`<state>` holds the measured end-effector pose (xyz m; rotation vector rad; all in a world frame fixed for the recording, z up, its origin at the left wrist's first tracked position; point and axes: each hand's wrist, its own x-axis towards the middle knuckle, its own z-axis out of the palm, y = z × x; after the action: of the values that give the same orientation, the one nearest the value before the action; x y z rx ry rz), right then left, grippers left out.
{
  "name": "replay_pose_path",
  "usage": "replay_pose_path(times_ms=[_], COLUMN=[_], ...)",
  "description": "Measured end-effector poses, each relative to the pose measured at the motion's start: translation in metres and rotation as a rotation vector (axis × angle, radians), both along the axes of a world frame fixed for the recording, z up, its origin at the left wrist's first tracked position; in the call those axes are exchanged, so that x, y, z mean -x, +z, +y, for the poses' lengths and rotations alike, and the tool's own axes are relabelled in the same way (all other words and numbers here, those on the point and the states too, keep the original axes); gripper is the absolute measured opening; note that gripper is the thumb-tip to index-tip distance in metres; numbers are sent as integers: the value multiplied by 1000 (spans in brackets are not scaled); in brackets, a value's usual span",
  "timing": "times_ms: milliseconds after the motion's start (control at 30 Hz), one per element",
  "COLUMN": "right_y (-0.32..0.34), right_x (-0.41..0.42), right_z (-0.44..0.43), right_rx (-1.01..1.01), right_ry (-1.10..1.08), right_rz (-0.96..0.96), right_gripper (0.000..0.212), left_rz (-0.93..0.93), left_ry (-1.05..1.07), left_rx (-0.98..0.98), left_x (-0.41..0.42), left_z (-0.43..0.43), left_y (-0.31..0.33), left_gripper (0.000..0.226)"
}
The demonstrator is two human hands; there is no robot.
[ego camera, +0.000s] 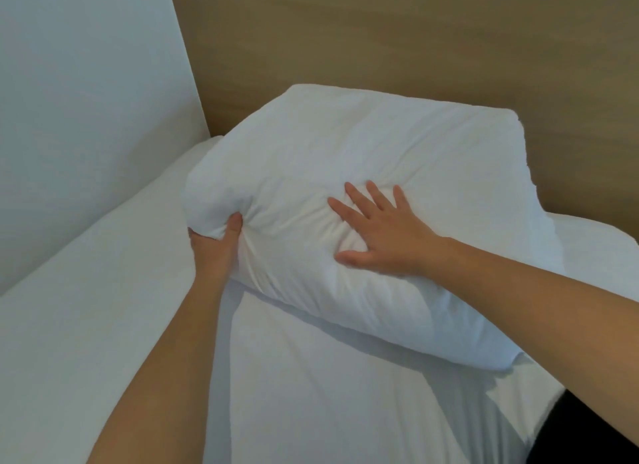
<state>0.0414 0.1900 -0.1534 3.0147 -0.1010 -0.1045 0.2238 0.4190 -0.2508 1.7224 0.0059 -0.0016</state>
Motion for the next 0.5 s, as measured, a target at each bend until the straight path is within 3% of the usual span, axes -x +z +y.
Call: replay_pose_path(times_ms=[100,267,500], right_y=[3,-4,-9], right_x=[20,57,89], right_z=[1,1,-10], right_rx=[66,172,285], right_ry=[47,153,220], right_rz=[-28,-72,-53], right_gripper=[88,88,94], left_rz=[2,68,85], left_ry=[50,190,315], left_rx=[70,118,-90], left_x=[-13,-32,-42], left_z=[13,18,12], left_y=[13,32,49], left_gripper=[69,43,50])
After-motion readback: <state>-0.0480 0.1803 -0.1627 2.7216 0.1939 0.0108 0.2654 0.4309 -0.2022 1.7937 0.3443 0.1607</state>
